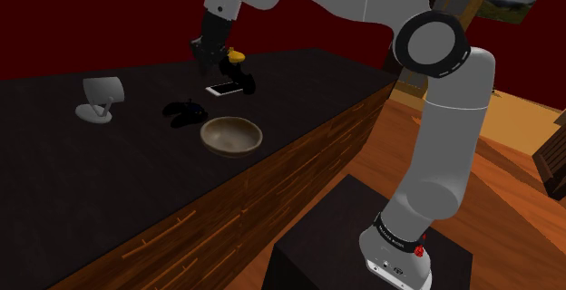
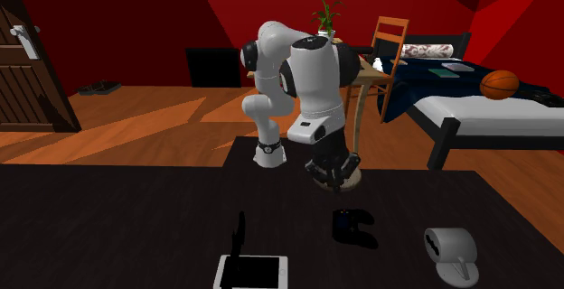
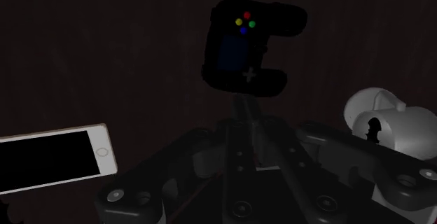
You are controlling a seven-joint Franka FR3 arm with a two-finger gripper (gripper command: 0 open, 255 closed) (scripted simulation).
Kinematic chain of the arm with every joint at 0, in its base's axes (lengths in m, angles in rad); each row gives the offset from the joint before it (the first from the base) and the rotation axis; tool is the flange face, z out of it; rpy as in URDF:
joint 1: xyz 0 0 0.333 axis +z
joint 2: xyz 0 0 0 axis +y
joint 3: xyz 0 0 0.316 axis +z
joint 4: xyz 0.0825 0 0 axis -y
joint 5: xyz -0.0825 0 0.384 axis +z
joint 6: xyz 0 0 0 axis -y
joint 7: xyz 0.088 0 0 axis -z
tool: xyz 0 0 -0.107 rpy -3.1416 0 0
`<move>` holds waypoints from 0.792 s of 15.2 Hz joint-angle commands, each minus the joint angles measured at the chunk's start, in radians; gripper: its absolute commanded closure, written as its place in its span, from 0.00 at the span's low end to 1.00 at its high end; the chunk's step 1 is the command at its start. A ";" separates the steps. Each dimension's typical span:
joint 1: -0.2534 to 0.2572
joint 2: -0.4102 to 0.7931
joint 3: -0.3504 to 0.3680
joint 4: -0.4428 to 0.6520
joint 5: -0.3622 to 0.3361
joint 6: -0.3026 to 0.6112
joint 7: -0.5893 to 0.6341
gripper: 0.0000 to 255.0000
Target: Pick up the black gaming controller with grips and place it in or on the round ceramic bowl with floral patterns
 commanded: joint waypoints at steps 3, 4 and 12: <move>0.016 0.025 0.008 0.018 -0.026 -0.009 -0.025 0.00; 0.031 0.048 0.016 0.033 -0.052 -0.017 -0.050 0.00; 0.092 0.127 0.039 0.021 -0.149 0.013 -0.146 0.00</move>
